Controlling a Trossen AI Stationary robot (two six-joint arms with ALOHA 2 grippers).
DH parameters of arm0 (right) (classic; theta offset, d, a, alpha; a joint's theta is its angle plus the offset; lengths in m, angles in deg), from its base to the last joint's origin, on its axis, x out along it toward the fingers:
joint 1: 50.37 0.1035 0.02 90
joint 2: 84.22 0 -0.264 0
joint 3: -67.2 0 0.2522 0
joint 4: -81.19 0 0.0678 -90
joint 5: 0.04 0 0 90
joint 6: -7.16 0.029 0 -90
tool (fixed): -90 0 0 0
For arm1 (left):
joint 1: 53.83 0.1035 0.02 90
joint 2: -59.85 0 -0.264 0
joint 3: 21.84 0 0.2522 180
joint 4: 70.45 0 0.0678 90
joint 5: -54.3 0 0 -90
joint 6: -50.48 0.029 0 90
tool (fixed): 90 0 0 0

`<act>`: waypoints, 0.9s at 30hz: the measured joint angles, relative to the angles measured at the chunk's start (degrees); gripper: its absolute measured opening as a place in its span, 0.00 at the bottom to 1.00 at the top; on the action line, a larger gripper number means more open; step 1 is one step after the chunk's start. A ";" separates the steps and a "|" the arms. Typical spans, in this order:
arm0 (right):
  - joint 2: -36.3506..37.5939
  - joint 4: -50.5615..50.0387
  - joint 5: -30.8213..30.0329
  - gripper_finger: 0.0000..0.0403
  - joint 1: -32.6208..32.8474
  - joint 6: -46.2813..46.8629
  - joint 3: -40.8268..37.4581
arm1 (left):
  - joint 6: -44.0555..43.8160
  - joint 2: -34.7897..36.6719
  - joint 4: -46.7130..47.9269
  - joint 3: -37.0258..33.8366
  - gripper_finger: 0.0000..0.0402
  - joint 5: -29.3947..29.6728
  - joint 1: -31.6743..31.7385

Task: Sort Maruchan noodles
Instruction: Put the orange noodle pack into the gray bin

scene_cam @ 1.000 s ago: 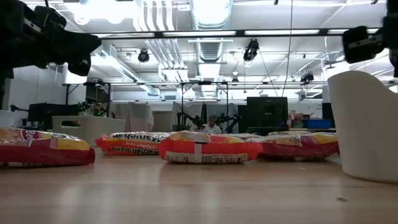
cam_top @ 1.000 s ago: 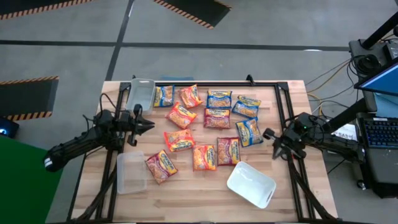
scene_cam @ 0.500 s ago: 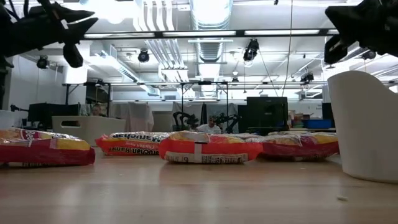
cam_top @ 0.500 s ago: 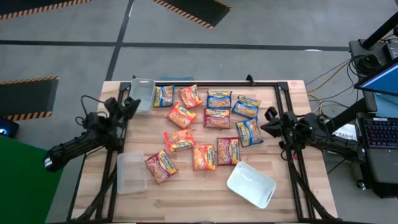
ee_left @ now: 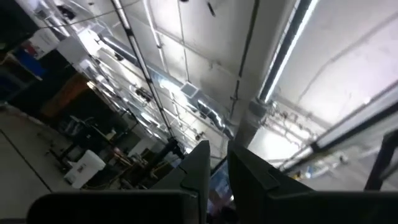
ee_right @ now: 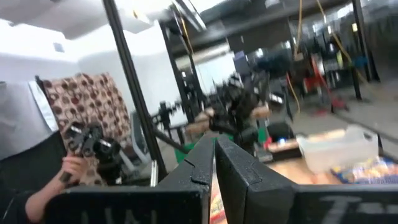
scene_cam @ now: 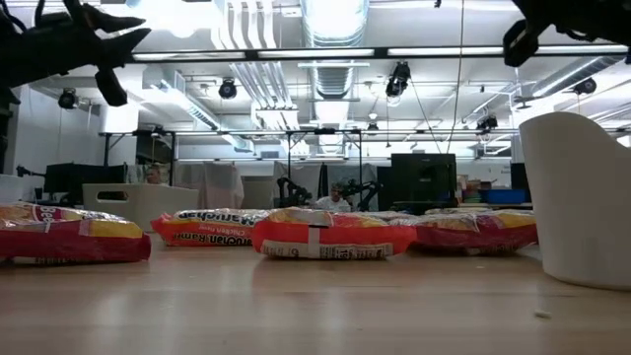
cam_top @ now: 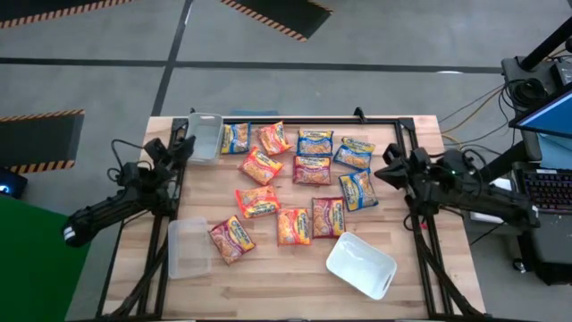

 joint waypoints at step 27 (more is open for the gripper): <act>-8.96 0.12 0.89 0.02 0.00 -6.22 5.64 | 8.46 -30.48 2.71 18.59 0.10 -9.27 -9.42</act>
